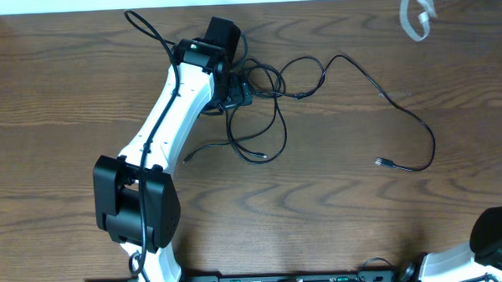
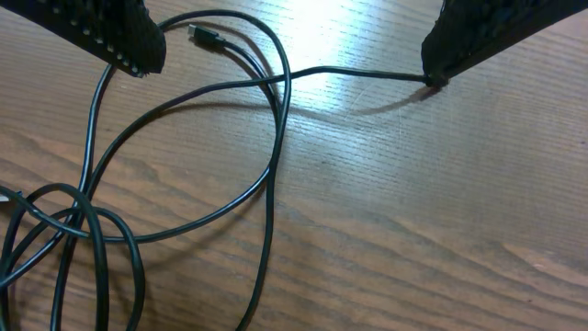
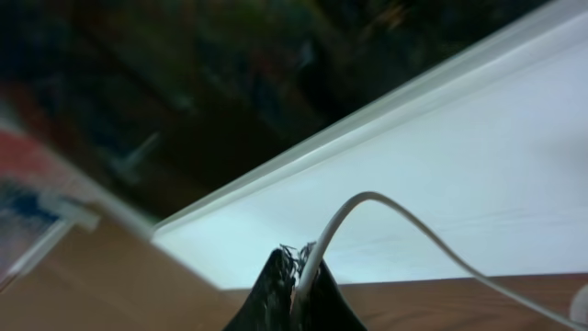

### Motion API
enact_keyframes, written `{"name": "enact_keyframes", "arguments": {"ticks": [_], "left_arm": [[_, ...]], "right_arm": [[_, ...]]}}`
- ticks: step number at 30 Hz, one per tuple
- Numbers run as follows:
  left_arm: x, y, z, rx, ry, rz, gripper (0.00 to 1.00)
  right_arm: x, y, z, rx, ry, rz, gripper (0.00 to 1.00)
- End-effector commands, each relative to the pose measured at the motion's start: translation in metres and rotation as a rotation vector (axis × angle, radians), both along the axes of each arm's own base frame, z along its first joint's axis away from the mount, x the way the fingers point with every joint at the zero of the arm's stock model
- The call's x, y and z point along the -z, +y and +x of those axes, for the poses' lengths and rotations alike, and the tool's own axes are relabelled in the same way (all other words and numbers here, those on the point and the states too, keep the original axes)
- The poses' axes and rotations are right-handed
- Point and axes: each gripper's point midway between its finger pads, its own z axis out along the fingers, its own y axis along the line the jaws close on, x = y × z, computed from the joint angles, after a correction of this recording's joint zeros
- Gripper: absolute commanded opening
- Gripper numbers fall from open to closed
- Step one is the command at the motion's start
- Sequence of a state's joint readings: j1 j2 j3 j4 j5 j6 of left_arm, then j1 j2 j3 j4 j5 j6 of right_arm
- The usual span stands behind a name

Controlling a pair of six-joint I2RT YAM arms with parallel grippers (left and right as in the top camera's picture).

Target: Untangle cables

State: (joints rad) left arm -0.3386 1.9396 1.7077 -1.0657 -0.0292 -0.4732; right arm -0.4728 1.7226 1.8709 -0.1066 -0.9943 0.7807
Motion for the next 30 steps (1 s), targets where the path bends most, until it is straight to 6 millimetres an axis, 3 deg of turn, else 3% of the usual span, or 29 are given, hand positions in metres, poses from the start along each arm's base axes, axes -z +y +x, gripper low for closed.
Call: {"name": "enact_keyframes", "arguments": {"ticks": [1,5,10,14,17,20,24,26,30], "left_arm": [[0.006,0.002,0.000,-0.001,0.014,0.015,0.95],[0.006,0.002,0.000,-0.001,0.014,0.015,0.95],[0.006,0.002,0.000,-0.001,0.014,0.015,0.95],[0.006,0.002,0.000,-0.001,0.014,0.015,0.95],[0.006,0.002,0.000,-0.001,0.014,0.015,0.95],[0.006,0.002,0.000,-0.001,0.014,0.015,0.95],[0.006,0.002,0.000,-0.001,0.014,0.015,0.95],[0.006,0.002,0.000,-0.001,0.014,0.015,0.95],[0.006,0.002,0.000,-0.001,0.014,0.015,0.95]], "right_arm": [[0.026,-0.059,0.017,0.135,0.043,0.022,0.01],[0.083,-0.110,0.048,0.241,0.121,0.056,0.01],[0.167,-0.153,0.083,0.343,0.230,0.087,0.01],[0.231,-0.188,0.099,0.484,0.323,0.068,0.01],[0.258,-0.207,0.102,0.581,0.367,0.064,0.01],[0.255,-0.223,0.104,0.659,0.339,0.047,0.01],[0.206,-0.239,0.109,0.731,0.223,0.023,0.01],[0.171,-0.245,0.110,0.762,0.153,0.004,0.01],[0.142,-0.258,0.106,0.846,0.094,-0.012,0.01]]}}
